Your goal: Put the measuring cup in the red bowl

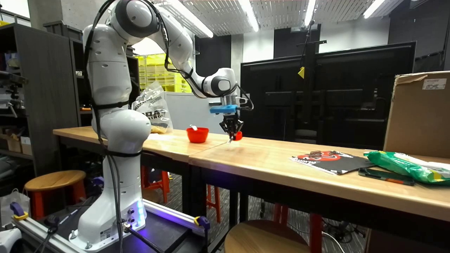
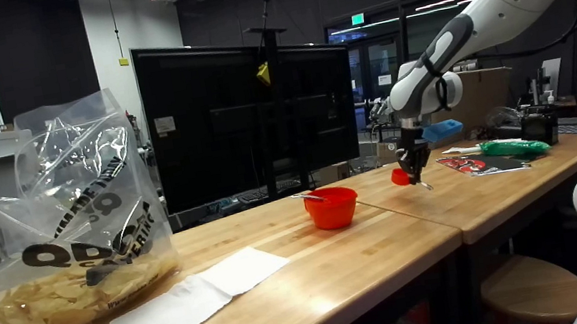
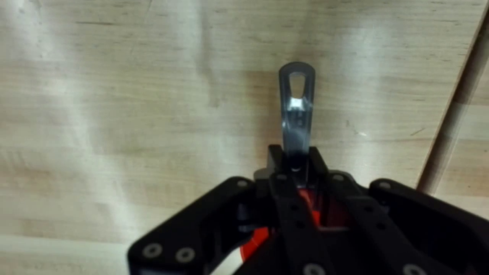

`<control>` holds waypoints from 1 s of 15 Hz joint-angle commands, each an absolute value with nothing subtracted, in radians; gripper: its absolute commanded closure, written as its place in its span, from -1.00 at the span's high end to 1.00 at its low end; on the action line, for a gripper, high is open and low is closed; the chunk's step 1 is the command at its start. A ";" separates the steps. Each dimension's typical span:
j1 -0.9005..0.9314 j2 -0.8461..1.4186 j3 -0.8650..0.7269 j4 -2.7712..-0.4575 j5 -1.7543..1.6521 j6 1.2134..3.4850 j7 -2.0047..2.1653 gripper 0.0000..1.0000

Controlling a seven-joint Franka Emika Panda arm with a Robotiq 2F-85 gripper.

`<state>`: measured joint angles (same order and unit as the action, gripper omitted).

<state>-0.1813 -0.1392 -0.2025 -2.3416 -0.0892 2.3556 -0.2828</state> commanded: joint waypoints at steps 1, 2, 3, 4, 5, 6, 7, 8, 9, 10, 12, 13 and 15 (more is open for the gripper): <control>-0.162 -0.226 -0.153 -2.329 -0.175 2.297 -0.203 -0.93; -0.154 -0.237 -0.140 -2.324 -0.188 2.290 -0.191 -0.93; -0.144 -0.246 -0.124 -2.319 -0.199 2.278 -0.180 -0.93; -0.136 -0.251 -0.109 -2.319 -0.211 2.272 -0.171 -0.93; -0.127 -0.256 -0.099 -2.324 -0.214 2.268 -0.172 -0.93; -0.118 -0.258 -0.090 -2.330 -0.216 2.266 -0.173 -0.93; -0.111 -0.258 -0.081 -2.335 -0.222 2.265 -0.170 -0.93; -0.103 -0.258 -0.075 -2.340 -0.226 2.267 -0.171 -0.93; -0.096 -0.257 -0.067 -2.344 -0.230 2.266 -0.170 -0.93; -0.090 -0.258 -0.061 -2.345 -0.233 2.262 -0.172 -0.93; -0.080 -0.263 -0.047 -2.344 -0.250 2.258 -0.165 -0.93; -0.075 -0.265 -0.041 -2.341 -0.257 2.255 -0.164 -0.93; -0.067 -0.273 -0.028 -2.342 -0.273 2.255 -0.160 -0.93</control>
